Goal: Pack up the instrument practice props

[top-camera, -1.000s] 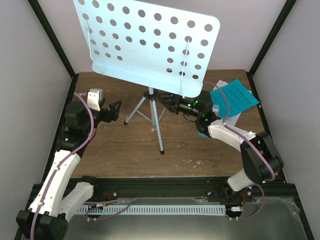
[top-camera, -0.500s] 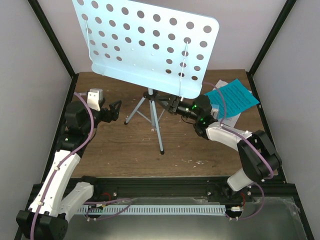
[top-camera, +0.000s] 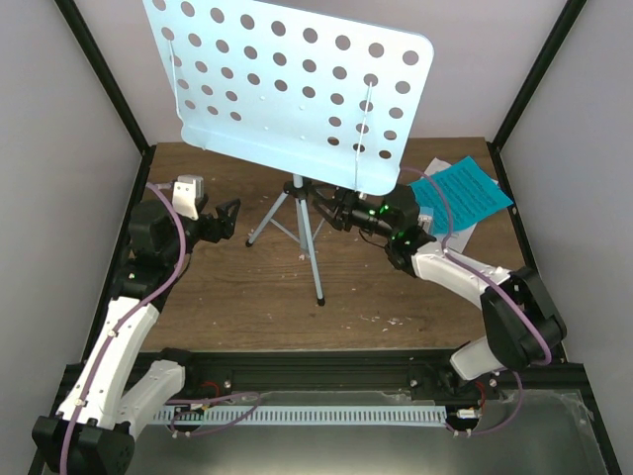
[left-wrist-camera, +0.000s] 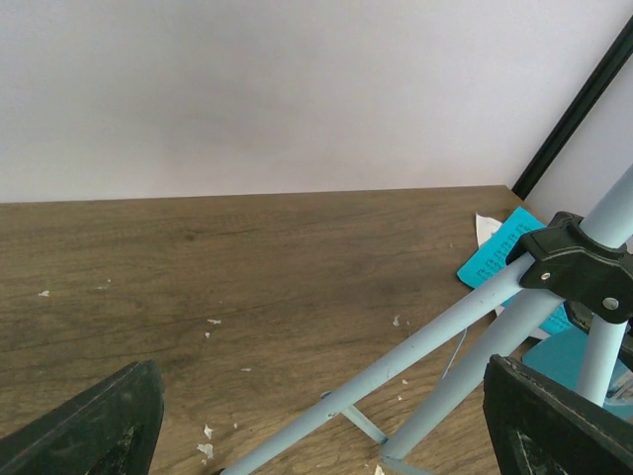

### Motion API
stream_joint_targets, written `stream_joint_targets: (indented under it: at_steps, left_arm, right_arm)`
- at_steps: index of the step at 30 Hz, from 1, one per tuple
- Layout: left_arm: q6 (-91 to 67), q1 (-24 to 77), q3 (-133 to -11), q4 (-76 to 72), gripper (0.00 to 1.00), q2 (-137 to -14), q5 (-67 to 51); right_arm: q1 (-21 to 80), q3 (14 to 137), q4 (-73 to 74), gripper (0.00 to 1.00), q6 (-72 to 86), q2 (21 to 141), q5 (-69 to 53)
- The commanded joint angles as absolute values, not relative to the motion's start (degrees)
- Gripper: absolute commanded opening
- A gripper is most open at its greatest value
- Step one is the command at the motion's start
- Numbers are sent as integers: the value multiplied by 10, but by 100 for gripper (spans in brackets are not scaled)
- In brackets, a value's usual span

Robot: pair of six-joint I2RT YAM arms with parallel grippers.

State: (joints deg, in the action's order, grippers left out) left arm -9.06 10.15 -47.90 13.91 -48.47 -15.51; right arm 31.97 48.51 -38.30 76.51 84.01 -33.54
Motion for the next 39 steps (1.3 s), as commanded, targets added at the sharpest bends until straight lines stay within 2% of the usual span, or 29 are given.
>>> stream_joint_targets:
  at_steps: [1,7,14,21,26,36,37,39]
  left_arm:
    - [-87,100,-487,141,90,-481,-157]
    - [-88,100,-487,142,90,-481,-158]
    - [-87,100,-488,143,90,-480,-159]
    - [-87,100,-488,144,90,-481,-159]
    - [-87,100,-488,144,90,-481,-159]
    - [-88,100,-488,144,90,-481,-160]
    - [-87,100,-488,144,90,-480,-160]
    - [-88,100,-488,144,90,-481,-160]
  right_arm:
    - [325,530,-346,73,801,834,-328]
    - [330,525,-309,71,810,832,-286]
    - [332,534,-310,58,812,839,-274]
    - [333,534,-326,30,823,854,-283]
    - [333,531,-329,19,825,857,-289]
    - [333,519,-338,13,827,859,-292]
    - [333,518,-341,15,825,859,-293]
    - [333,521,-338,28,814,860,-294]
